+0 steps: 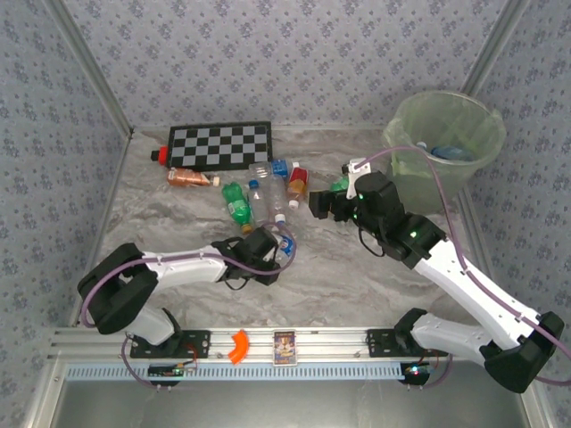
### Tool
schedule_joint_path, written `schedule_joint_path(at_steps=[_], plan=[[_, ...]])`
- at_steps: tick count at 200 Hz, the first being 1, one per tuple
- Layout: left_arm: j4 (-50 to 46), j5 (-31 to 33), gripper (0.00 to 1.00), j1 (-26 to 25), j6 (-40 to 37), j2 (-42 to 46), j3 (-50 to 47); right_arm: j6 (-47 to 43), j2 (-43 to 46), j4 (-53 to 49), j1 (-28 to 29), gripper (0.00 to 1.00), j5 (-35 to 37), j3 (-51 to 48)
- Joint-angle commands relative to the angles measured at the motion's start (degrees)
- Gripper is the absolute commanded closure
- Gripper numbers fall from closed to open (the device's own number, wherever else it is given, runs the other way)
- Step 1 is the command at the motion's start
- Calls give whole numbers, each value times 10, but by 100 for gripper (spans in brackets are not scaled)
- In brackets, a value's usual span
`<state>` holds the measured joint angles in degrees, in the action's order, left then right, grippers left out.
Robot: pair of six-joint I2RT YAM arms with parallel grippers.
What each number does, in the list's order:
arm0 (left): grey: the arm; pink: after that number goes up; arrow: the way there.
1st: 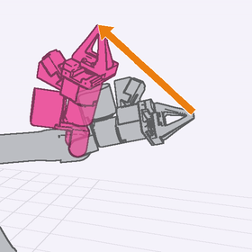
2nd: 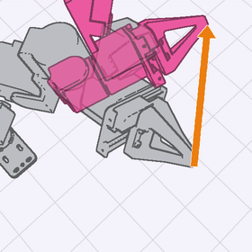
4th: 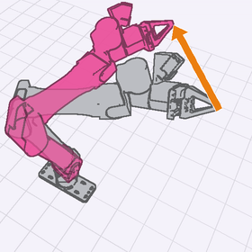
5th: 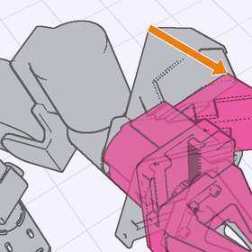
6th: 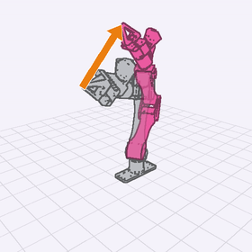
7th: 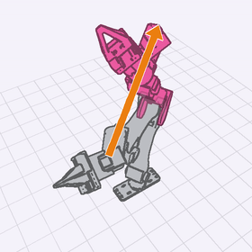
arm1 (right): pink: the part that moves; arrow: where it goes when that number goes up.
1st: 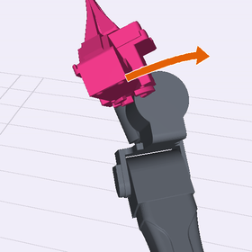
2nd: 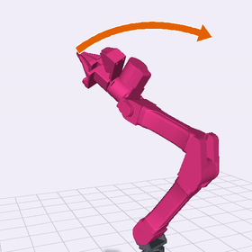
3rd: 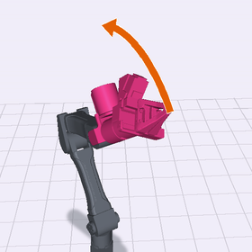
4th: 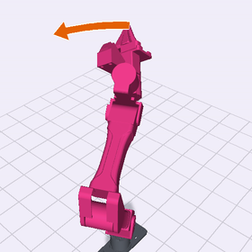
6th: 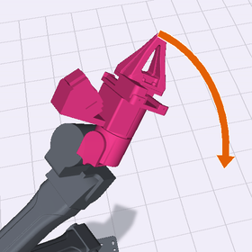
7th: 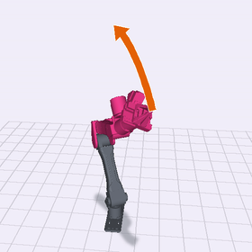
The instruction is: Put the plastic bottles in the bin
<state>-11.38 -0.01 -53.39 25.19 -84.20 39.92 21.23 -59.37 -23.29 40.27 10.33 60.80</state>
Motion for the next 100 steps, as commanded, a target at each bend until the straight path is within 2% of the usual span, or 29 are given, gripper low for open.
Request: schedule_joint_path(at_steps=[1, 26, 45, 69, 100], plan=[[9, 6, 75, -2, 12, 59, -5, 9, 13, 31, 3, 1, -22, -10], [17, 13, 75, -2, 24, 129, -22, 21, 11, 43, 2, 0, -33, -1], [22, 17, 75, -2, 28, 191, -31, 43, 4, 54, -11, 0, -103, 0], [21, 19, 75, -2, 28, 264, -37, 61, -8, 128, -28, 0, -195, -13], [4, 34, 74, -2, 24, 338, -35, 74, -48, 158, -18, 7, -252, -1]])
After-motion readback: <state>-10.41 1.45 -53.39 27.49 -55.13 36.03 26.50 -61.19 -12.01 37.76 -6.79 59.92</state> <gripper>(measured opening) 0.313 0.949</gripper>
